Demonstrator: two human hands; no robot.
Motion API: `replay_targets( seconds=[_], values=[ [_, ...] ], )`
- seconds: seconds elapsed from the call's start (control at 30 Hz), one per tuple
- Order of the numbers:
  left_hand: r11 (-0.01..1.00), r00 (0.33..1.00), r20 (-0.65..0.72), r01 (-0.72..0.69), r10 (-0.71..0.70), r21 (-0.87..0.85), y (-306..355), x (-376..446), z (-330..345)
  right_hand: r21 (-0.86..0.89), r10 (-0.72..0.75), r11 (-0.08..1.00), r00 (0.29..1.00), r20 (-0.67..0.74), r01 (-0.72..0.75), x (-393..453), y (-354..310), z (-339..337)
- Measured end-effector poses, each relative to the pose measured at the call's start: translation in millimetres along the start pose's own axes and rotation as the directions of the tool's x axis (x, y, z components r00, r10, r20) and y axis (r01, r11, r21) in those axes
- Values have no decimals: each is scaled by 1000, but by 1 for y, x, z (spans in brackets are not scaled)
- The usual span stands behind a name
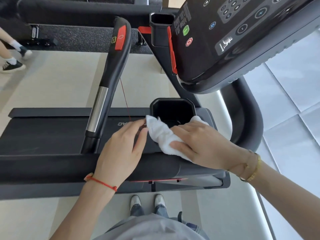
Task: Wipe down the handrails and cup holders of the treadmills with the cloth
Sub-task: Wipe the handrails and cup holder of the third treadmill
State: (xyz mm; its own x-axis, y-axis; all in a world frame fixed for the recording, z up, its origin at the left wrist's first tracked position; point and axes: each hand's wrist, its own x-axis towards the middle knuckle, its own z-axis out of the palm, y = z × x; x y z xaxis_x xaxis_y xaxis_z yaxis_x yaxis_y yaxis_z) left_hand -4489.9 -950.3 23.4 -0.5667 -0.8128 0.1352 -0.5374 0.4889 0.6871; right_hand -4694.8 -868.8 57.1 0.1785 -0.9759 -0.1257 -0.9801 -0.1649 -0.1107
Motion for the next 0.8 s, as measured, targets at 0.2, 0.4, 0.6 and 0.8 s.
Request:
replay_targets(
  seconds=[0.2, 0.4, 0.6, 0.8],
  values=[
    [999, 1000, -5, -26, 26, 31, 1, -1, 0, 35, 121, 992, 992, -17, -121, 16, -18, 7],
    [998, 999, -24, -37, 38, 46, 0, -4, -3, 312, 5, 949, 985, -175, 50, -12, -13, 4],
    [994, 999, -36, -34, 38, 102, -2, -22, -11, 283, -190, 927, 958, -215, 247, -30, -12, 0],
    [987, 994, -107, -16, 33, 158, -13, -45, -26, 92, -248, 961, 961, -124, 260, -22, -30, 10]
  ],
)
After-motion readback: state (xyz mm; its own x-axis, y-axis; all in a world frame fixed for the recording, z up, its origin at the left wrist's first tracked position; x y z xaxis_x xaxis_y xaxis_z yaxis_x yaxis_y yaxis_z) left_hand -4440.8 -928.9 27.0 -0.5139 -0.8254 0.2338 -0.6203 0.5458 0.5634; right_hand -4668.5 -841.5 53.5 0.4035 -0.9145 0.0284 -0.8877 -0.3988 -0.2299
